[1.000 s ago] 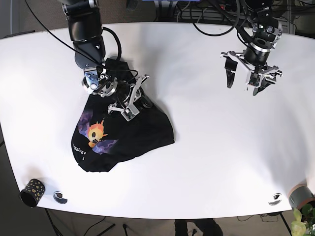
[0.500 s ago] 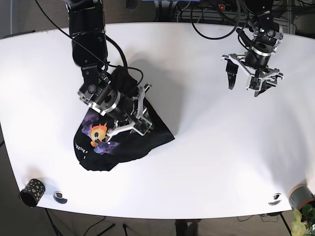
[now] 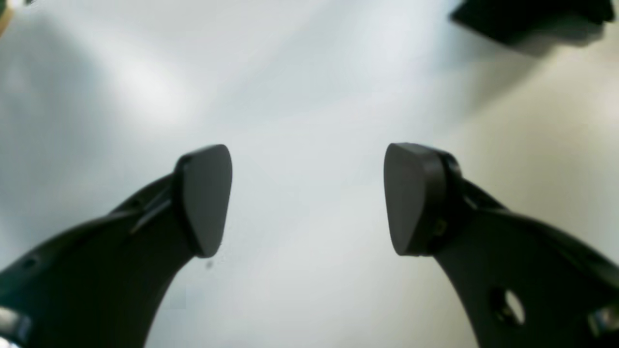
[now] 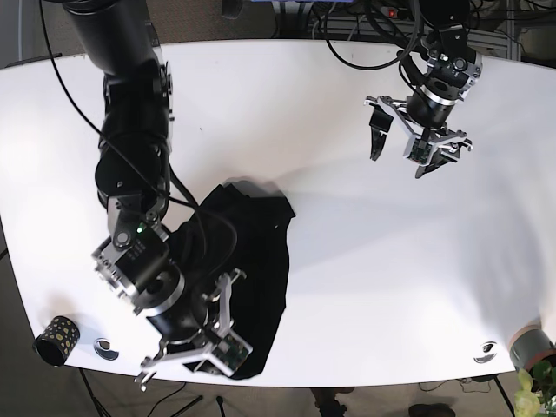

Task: Fold the T-shirt properly
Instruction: 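Grasp the black T-shirt with the right gripper and lift it high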

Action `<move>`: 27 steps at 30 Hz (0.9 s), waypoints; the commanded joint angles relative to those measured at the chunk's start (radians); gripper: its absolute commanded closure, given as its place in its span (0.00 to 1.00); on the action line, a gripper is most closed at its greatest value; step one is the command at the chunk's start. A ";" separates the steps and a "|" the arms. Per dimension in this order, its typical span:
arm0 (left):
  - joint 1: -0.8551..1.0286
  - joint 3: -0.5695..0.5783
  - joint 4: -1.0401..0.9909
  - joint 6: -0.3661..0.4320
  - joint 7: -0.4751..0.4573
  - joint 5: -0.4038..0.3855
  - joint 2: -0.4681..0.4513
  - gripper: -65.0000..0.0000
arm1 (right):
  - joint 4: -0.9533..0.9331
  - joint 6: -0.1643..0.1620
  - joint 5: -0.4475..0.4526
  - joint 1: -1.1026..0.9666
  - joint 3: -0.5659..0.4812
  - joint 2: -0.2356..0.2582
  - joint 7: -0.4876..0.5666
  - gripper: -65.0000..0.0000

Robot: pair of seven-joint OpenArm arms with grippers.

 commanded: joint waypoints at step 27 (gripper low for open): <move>-0.286 0.417 -0.352 0.005 -0.028 -0.009 0.042 0.29 | -0.106 -0.011 0.001 0.421 0.001 -0.001 -0.039 1.00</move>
